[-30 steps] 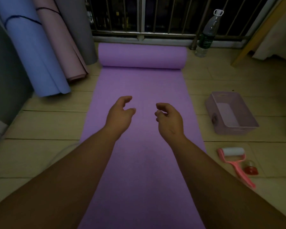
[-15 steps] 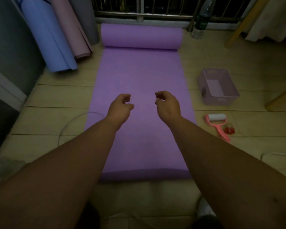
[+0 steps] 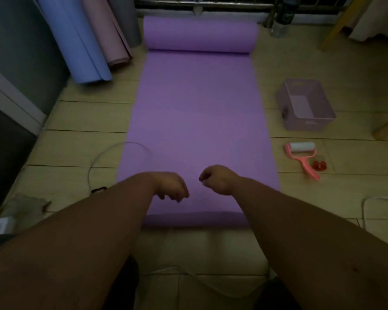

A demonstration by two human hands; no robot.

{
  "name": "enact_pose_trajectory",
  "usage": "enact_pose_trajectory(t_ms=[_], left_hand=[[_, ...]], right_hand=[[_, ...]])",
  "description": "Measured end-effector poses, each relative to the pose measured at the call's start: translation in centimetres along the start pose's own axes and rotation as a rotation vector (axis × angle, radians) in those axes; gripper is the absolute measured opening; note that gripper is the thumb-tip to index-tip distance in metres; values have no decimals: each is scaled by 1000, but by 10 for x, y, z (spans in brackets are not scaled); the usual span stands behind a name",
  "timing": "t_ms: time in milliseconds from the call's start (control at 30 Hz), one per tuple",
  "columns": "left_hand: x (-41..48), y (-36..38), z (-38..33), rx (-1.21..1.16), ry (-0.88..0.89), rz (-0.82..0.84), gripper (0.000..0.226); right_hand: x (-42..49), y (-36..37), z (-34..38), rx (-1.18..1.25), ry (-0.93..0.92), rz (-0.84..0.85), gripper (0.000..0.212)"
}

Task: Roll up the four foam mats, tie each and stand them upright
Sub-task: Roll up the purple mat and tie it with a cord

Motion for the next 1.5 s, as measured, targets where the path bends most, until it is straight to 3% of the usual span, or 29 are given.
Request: enact_pose_trajectory(t_ms=[167,433,567,733,833,1033,1133,1200,1267,1400,1500], left_hand=[[16,16,15,97,-1,9,40],[20,33,0,175,48,81,37],[20,25,-14,343,67,-130,34],[32,8,-21,247,14,-352,34],[35,-7,-22,192,1,-404,35],[38,-22,-14,99,16,-392,34],[35,-19,-14,49,37,-343,32],[37,-15,-11,0,46,-316,32],[37,-13,-8,-27,59,-347,42],[26,-9,-11,196,194,-691,60],[29,7,-12,298,259,-632,59]], right_hand=[[-6,25,-12,-18,28,187,32],[-3,41,-18,44,56,237,39],[-4,40,-13,-116,43,296,42],[1,19,-15,-299,39,50,74],[2,5,-13,-438,-51,-71,79],[-1,22,-24,-554,-188,-58,99],[1,31,-26,-632,-162,-31,107],[3,35,-27,-646,-105,-23,100],[5,37,-25,-642,-56,-15,80],[11,35,-26,-583,39,75,50],[15,28,-30,-514,107,109,45]])
Point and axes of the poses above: each hand's wrist, its own x-axis towards the middle knuckle, its own y-axis out of the palm, z = x × y, the point moved 4 cm from there along x, towards the middle knuckle, and after that the axes turned 9 degrees about -y, right-handed, at the moved point
